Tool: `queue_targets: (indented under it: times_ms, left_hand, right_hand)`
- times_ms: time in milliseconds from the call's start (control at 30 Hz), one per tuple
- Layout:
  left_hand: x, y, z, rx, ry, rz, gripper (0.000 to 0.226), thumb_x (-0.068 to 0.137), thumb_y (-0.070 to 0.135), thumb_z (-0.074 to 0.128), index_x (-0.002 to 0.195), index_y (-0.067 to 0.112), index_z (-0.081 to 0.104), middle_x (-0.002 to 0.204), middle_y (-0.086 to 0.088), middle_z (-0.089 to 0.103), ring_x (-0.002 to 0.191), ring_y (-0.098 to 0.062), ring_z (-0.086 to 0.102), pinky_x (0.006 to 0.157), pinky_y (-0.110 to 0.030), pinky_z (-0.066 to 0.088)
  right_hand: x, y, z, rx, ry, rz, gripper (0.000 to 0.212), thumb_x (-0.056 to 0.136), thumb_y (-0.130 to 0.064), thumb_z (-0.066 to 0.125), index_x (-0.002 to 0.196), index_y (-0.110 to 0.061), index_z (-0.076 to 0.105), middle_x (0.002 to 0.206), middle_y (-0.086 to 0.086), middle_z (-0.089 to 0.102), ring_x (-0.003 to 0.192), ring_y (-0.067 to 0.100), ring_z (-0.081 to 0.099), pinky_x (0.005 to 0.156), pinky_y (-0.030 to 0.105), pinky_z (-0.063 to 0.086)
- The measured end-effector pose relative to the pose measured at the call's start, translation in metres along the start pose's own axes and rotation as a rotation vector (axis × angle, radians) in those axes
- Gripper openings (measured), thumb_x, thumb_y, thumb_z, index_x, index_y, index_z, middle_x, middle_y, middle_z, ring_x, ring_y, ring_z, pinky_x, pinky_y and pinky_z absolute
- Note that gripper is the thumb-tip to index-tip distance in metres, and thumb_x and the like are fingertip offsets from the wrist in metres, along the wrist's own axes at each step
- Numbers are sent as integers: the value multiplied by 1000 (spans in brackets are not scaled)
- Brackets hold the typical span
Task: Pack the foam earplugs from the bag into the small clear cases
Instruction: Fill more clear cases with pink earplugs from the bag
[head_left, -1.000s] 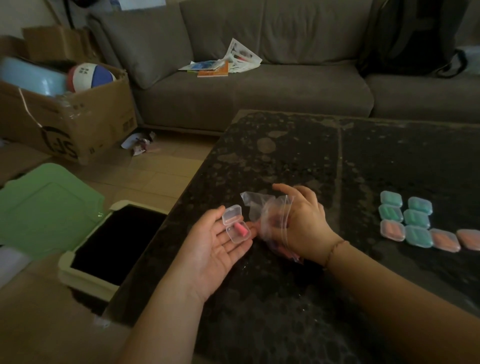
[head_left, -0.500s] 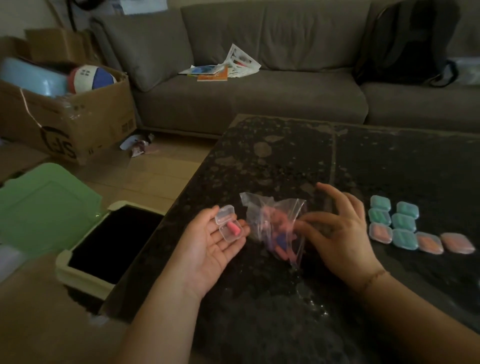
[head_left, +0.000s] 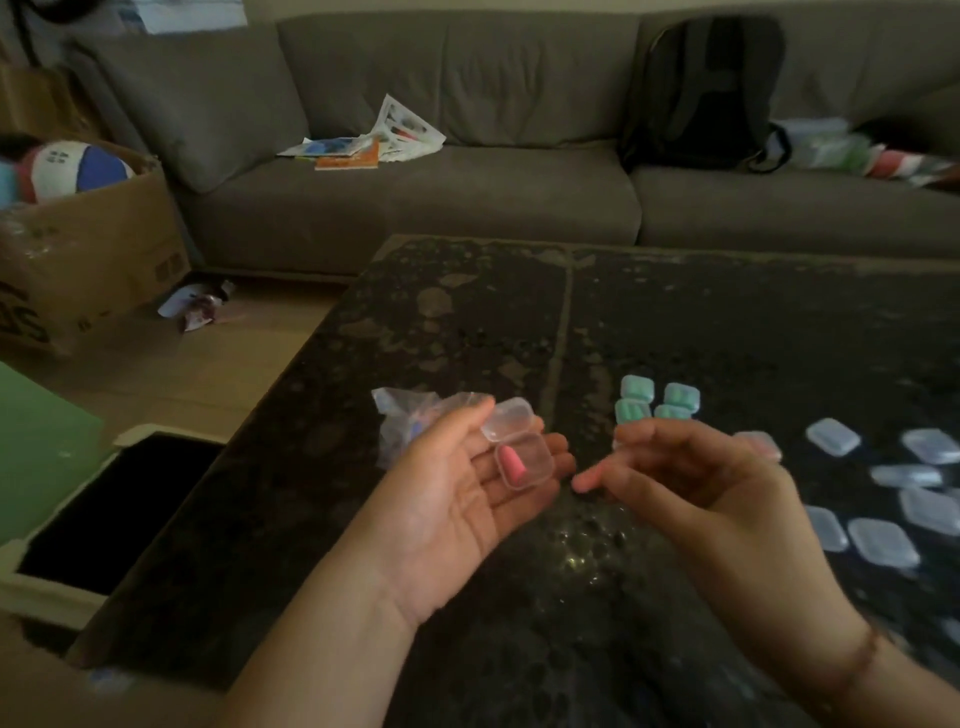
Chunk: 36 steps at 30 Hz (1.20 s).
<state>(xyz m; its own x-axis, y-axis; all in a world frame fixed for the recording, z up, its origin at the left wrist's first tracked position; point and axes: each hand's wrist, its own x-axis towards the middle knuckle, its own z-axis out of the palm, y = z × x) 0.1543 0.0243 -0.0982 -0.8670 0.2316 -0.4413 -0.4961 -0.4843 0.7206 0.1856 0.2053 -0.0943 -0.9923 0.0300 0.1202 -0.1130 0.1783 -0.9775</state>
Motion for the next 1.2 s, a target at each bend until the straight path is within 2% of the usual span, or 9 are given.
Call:
queue_targets:
  times_ms: [100,200,300,500,667,767,867,1067,1200]
  left_hand:
    - [8,-9,13,5,-91,-66,56,82,37,65,125,1,68,115,-24,74,96,-27,76,82,-38,64]
    - [16,-16,23,35,-138,-78,52,87,36,63,127,2,68,111,-21,74,90,-24,74,84,-37,62]
    - [21,-19,28,56,-163,-79,51,87,36,61,125,2,68,106,-19,74,85,-23,73,79,-36,63]
    - [26,-25,26,114,-158,-71,48,81,35,64,116,4,73,103,-18,76,87,-23,75,79,-35,63]
    - [30,-25,22,143,-164,-63,41,72,19,68,109,2,76,109,-20,77,97,-28,76,86,-36,62]
    - [31,-25,23,245,-178,-37,34,85,1,66,118,9,67,109,-14,78,103,-24,76,86,-32,61]
    - [33,-28,24,325,-190,-32,43,91,-3,64,130,14,58,113,-11,77,106,-23,74,90,-34,60]
    - [39,-36,30,513,-186,6,55,93,-4,62,136,28,51,114,-7,78,108,-22,74,104,-45,53]
    - [43,-41,38,610,-160,56,61,93,1,66,135,41,45,110,-1,79,105,-15,74,93,-34,60]
  right_hand:
    - [2,5,-8,-184,64,-201,26,70,-31,70,96,-32,69,90,-17,73,87,3,70,75,14,54]
    - [5,15,-15,-309,74,-364,22,75,-30,70,96,-35,69,94,-17,70,94,7,68,80,19,54]
    - [10,23,-18,-390,55,-405,19,75,-26,72,93,-31,72,96,-16,67,97,6,65,82,18,53]
    - [14,30,-18,-463,-14,-350,39,70,-6,79,86,-40,67,89,-23,66,95,-5,62,82,6,45]
    - [14,32,-23,-300,43,-223,33,80,3,67,85,-30,72,88,-14,71,90,6,68,76,21,55]
    - [19,29,-30,-110,111,-12,25,88,-4,63,93,-27,71,91,-12,72,88,4,69,74,25,58]
    - [23,30,-32,-160,-7,87,18,90,-21,62,104,-31,67,91,-13,72,83,4,70,72,26,59]
    - [24,35,-36,-416,-134,-31,24,83,-38,66,103,-48,59,98,-33,59,92,-12,59,74,6,49]
    - [27,37,-44,-437,-214,-55,24,84,-42,65,107,-45,61,100,-28,63,97,-12,58,79,7,49]
